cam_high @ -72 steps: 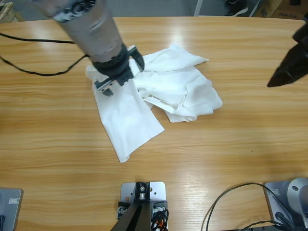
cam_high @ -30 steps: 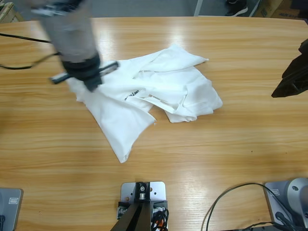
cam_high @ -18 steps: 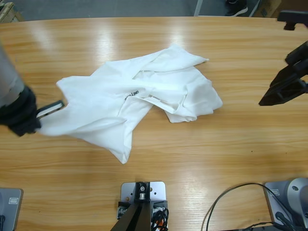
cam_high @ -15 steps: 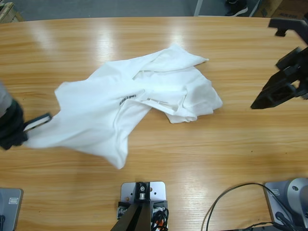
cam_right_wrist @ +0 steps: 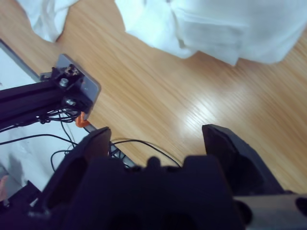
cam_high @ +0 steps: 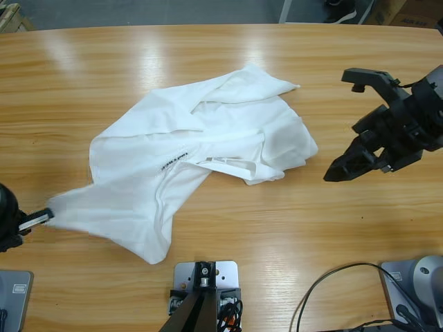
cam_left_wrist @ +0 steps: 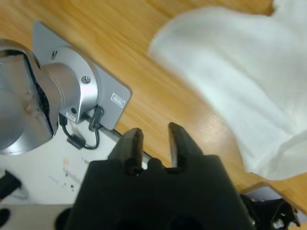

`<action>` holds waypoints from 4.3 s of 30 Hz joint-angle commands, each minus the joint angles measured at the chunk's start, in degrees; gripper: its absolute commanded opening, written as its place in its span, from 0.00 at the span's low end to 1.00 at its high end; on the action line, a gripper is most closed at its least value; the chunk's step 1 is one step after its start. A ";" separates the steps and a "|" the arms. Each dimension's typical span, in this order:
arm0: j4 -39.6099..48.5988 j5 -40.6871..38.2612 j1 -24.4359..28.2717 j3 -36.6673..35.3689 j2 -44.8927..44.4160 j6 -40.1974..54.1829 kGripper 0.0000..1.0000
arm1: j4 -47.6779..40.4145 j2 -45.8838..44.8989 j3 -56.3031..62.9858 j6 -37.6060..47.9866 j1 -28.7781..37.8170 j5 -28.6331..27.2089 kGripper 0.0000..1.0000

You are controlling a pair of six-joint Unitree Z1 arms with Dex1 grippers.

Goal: Fold clothes

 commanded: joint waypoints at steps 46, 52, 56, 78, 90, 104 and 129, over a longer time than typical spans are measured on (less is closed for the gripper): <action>-3.48 -5.42 -0.75 -43.07 34.84 -56.55 0.77 | -6.94 -5.55 7.22 -10.05 10.24 -7.25 0.77; -3.54 -4.49 0.37 -44.27 37.44 -60.49 0.61 | -6.33 -7.16 8.71 -9.45 10.24 -5.58 0.77; -3.47 -0.69 0.44 -47.22 37.81 -58.84 0.61 | -6.33 -6.86 8.92 -9.20 10.24 -4.70 0.77; -3.20 0.66 -0.17 -48.96 41.83 -45.92 0.69 | -7.12 -6.65 9.36 -8.67 8.45 -2.70 0.77; -1.64 8.66 -0.66 -49.75 41.01 -44.65 0.00 | -7.12 -6.67 9.45 -8.41 7.26 -1.08 0.77; -1.81 0.31 -0.87 -50.96 39.78 -32.63 0.00 | -7.21 -6.67 9.54 -8.15 6.38 -0.64 0.77; 5.39 -8.39 -7.91 -28.24 20.09 -9.71 0.00 | 1.35 26.62 -30.72 -25.94 2.63 -8.99 0.79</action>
